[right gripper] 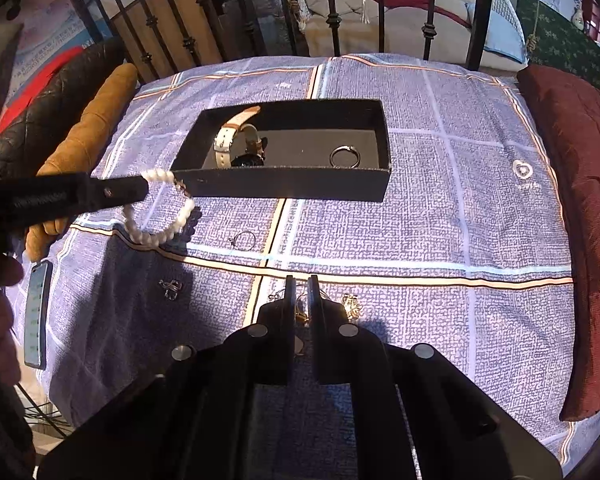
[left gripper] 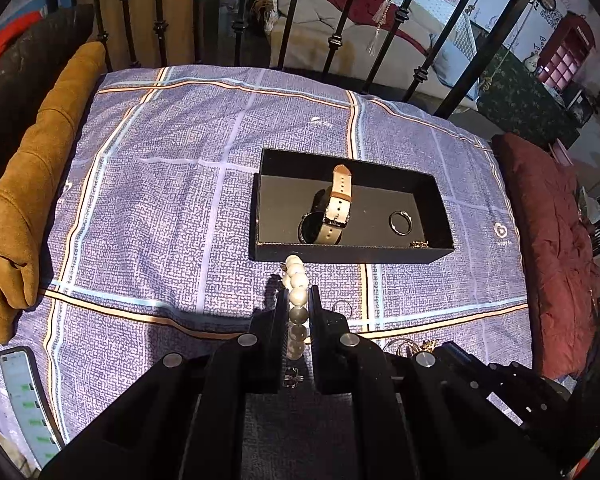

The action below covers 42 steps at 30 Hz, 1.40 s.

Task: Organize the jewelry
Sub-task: 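Lift the pearl necklace with left tool while right tool grasps the gold earring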

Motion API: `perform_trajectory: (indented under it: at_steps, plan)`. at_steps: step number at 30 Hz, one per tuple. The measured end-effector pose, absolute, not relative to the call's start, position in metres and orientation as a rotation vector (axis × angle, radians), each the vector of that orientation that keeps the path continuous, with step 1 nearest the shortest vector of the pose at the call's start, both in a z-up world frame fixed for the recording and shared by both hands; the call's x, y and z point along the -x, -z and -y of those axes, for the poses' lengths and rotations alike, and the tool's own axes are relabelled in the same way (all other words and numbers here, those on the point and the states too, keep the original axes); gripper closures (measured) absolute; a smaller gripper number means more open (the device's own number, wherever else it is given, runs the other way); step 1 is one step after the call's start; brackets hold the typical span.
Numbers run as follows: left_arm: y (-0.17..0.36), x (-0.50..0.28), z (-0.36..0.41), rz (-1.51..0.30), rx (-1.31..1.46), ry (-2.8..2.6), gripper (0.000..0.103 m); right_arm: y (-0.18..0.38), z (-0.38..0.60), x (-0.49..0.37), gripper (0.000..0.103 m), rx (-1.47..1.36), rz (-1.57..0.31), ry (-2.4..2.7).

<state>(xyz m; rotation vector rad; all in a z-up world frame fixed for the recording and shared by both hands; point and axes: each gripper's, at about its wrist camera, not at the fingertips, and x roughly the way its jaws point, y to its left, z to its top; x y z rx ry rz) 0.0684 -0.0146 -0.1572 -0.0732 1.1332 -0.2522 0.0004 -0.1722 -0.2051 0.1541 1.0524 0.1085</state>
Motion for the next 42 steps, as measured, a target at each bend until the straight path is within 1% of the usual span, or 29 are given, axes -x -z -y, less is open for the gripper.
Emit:
perform_trajectory:
  at_steps: [1, 3, 4, 5, 7, 8, 9, 11, 12, 14, 21, 31, 32, 34, 36, 37, 42]
  plan:
    - [0.156, -0.068, 0.015, -1.131, 0.069, 0.254, 0.094, 0.209, 0.171, -0.001, 0.086, -0.148, -1.067, -0.106]
    - [0.156, -0.067, 0.015, -1.132, 0.066, 0.256, 0.094, 0.217, 0.171, -0.001, 0.059, -0.146, -1.088, -0.088]
    - [0.157, -0.067, 0.016, -1.135, 0.059, 0.257, 0.094, 0.220, 0.171, -0.001, 0.056, -0.155, -1.087, -0.084]
    - [0.158, -0.067, 0.017, -1.135, 0.053, 0.256, 0.094, 0.223, 0.171, 0.000, 0.056, -0.162, -1.088, -0.080]
    - [0.162, -0.067, 0.018, -1.142, 0.041, 0.255, 0.094, 0.231, 0.169, -0.002, 0.058, -0.159, -1.105, -0.082]
    - [0.163, -0.066, 0.018, -1.144, 0.036, 0.253, 0.094, 0.233, 0.167, -0.002, 0.070, -0.152, -1.107, -0.081]
    - [0.165, -0.066, 0.018, -1.148, 0.035, 0.253, 0.094, 0.234, 0.165, -0.003, 0.083, -0.123, -1.103, -0.073]
    - [0.168, -0.065, 0.018, -1.156, 0.038, 0.254, 0.094, 0.234, 0.161, -0.004, 0.097, -0.099, -1.111, -0.083]
    - [0.168, -0.065, 0.018, -1.158, 0.038, 0.254, 0.094, 0.234, 0.162, -0.004, 0.099, -0.101, -1.109, -0.077]
    - [0.167, -0.065, 0.018, -1.156, 0.038, 0.257, 0.094, 0.229, 0.163, -0.001, 0.101, -0.102, -1.091, -0.082]
    - [0.164, -0.066, 0.018, -1.152, 0.040, 0.259, 0.094, 0.211, 0.173, 0.009, 0.102, -0.119, -1.063, -0.082]
    - [0.166, -0.065, 0.019, -1.154, 0.030, 0.260, 0.094, 0.235, 0.176, -0.005, 0.100, -0.084, -1.107, -0.028]
    - [0.166, -0.065, 0.019, -1.154, 0.028, 0.261, 0.094, 0.236, 0.176, -0.007, 0.099, -0.086, -1.103, -0.019]
    - [0.166, -0.064, 0.018, -1.155, 0.027, 0.262, 0.094, 0.236, 0.175, -0.009, 0.086, -0.081, -1.088, -0.008]
    - [0.166, -0.064, 0.018, -1.156, 0.028, 0.262, 0.094, 0.235, 0.173, -0.010, 0.048, -0.070, -1.085, -0.001]
    - [0.167, -0.064, 0.018, -1.157, 0.030, 0.262, 0.094, 0.232, 0.173, -0.009, 0.045, -0.070, -1.067, 0.003]
    - [0.169, -0.064, 0.018, -1.161, 0.032, 0.260, 0.094, 0.223, 0.173, -0.006, 0.047, -0.087, -1.036, -0.025]
